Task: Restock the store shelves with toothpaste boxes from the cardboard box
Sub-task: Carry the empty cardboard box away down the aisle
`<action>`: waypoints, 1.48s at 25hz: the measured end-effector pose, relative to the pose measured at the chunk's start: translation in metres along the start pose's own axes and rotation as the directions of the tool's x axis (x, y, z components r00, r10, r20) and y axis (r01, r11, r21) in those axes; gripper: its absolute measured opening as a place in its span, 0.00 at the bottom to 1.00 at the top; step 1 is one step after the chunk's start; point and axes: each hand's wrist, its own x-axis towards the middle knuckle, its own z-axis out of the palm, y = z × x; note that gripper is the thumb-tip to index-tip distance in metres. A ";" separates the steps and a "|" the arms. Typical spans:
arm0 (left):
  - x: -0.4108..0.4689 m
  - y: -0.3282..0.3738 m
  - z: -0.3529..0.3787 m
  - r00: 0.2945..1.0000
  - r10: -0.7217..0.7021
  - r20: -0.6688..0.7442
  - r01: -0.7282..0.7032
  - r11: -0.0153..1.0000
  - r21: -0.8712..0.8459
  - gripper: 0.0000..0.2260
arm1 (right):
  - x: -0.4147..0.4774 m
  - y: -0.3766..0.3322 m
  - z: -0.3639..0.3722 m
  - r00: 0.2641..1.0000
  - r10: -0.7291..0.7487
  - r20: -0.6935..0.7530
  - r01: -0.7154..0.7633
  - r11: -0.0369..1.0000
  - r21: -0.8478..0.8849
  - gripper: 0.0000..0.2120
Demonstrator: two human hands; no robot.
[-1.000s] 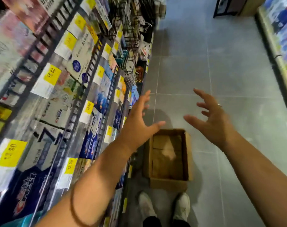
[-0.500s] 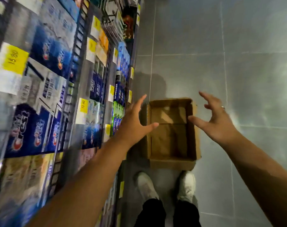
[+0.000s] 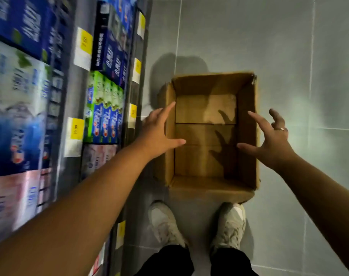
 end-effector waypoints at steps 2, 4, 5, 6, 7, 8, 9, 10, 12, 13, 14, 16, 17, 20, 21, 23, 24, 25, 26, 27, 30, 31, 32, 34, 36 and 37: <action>0.022 -0.023 0.025 0.998 -0.044 0.047 0.043 0.998 0.037 0.45 | 0.016 0.031 0.018 0.997 0.071 0.010 -0.070 0.997 -0.039 0.42; 0.035 -0.041 0.048 0.991 -0.094 0.097 0.091 0.995 0.031 0.45 | 0.029 0.054 0.032 0.989 0.129 0.070 -0.130 0.991 0.010 0.43; 0.039 -0.047 0.058 0.986 -0.108 0.131 0.106 0.994 0.019 0.46 | 0.036 0.063 0.037 0.985 0.136 0.103 -0.140 0.990 0.034 0.44; 0.042 -0.052 0.066 0.980 -0.118 0.161 0.117 0.993 0.015 0.46 | 0.042 0.069 0.042 0.983 0.127 0.135 -0.134 0.990 0.038 0.45; 0.044 -0.058 0.073 0.975 -0.129 0.182 0.129 0.992 0.014 0.46 | 0.047 0.073 0.045 0.980 0.118 0.163 -0.124 0.992 0.025 0.46; 0.047 -0.063 0.078 0.970 -0.141 0.197 0.140 0.990 0.016 0.46 | 0.051 0.075 0.047 0.976 0.118 0.186 -0.121 0.993 0.007 0.48; 0.050 -0.068 0.082 0.968 -0.148 0.205 0.146 0.989 0.024 0.46 | 0.055 0.078 0.050 0.970 0.131 0.203 -0.132 0.991 -0.008 0.49; 0.053 -0.072 0.085 0.967 -0.147 0.209 0.142 0.989 0.039 0.46 | 0.057 0.080 0.053 0.968 0.145 0.205 -0.141 0.989 -0.031 0.50; 0.058 -0.076 0.088 0.966 -0.139 0.217 0.134 0.990 0.040 0.45 | 0.061 0.083 0.058 0.971 0.154 0.181 -0.140 0.987 -0.084 0.49; 0.060 -0.075 0.088 0.963 -0.146 0.227 0.144 0.989 0.023 0.45 | 0.061 0.083 0.060 0.973 0.155 0.168 -0.141 0.986 -0.092 0.48; 0.061 -0.073 0.086 0.959 -0.152 0.239 0.155 0.988 0.005 0.45 | 0.061 0.083 0.060 0.975 0.159 0.158 -0.147 0.985 -0.086 0.47; 0.060 -0.069 0.077 0.958 -0.148 0.246 0.162 0.986 -0.040 0.47 | 0.059 0.080 0.056 0.976 0.159 0.151 -0.153 0.987 -0.048 0.46; 0.059 -0.066 0.072 0.959 -0.140 0.246 0.161 0.985 -0.066 0.48 | 0.058 0.078 0.052 0.977 0.153 0.148 -0.151 0.988 -0.024 0.45; 0.045 -0.050 0.048 0.961 -0.132 0.243 0.161 0.982 -0.103 0.50 | 0.048 0.062 0.028 0.982 0.131 0.136 -0.137 0.990 0.033 0.46; 0.038 -0.043 0.038 0.961 -0.129 0.243 0.162 0.979 -0.123 0.50 | 0.041 0.055 0.017 0.982 0.131 0.137 -0.139 0.989 0.048 0.47; 0.019 -0.023 0.016 0.966 -0.101 0.237 0.140 0.978 -0.155 0.50 | 0.022 0.042 -0.010 0.983 0.131 0.128 -0.141 0.987 0.073 0.49; 0.009 -0.012 0.004 0.969 -0.081 0.235 0.122 0.979 -0.166 0.49 | 0.011 0.035 -0.026 0.984 0.125 0.124 -0.137 0.986 0.099 0.49; 0.000 0.000 -0.010 0.971 -0.063 0.232 0.105 0.979 -0.173 0.49 | -0.001 0.029 -0.042 0.986 0.116 0.118 -0.131 0.982 0.133 0.49; -0.010 0.016 -0.026 0.972 -0.051 0.229 0.094 0.979 -0.182 0.48 | -0.015 0.023 -0.062 0.989 0.103 0.108 -0.121 0.977 0.175 0.48; -0.022 0.035 -0.042 0.976 -0.030 0.214 0.075 0.976 -0.203 0.47 | -0.030 0.015 -0.084 0.991 0.089 0.096 -0.109 0.969 0.224 0.47; -0.059 0.094 -0.089 0.981 0.040 0.187 0.011 0.964 -0.266 0.45 | -0.082 -0.005 -0.154 0.995 0.092 0.029 -0.096 0.945 0.314 0.46; -0.073 0.115 -0.104 0.981 0.067 0.180 -0.016 0.962 -0.272 0.45 | -0.101 -0.010 -0.178 0.995 0.102 0.008 -0.099 0.939 0.329 0.46; -0.088 0.137 -0.119 0.980 0.099 0.174 -0.045 0.957 -0.286 0.45 | -0.121 -0.015 -0.202 0.994 0.110 -0.013 -0.099 0.932 0.348 0.46; -0.114 0.171 -0.144 0.974 0.158 0.161 -0.102 0.945 -0.310 0.44 | -0.158 -0.027 -0.242 0.992 0.118 -0.044 -0.091 0.915 0.393 0.45; -0.146 0.211 -0.171 0.965 0.202 0.170 -0.139 0.935 -0.326 0.45 | -0.201 -0.042 -0.286 0.989 0.130 -0.068 -0.089 0.901 0.424 0.44; -0.163 0.231 -0.184 0.960 0.225 0.168 -0.162 0.931 -0.326 0.45 | -0.225 -0.048 -0.305 0.986 0.142 -0.083 -0.091 0.892 0.443 0.44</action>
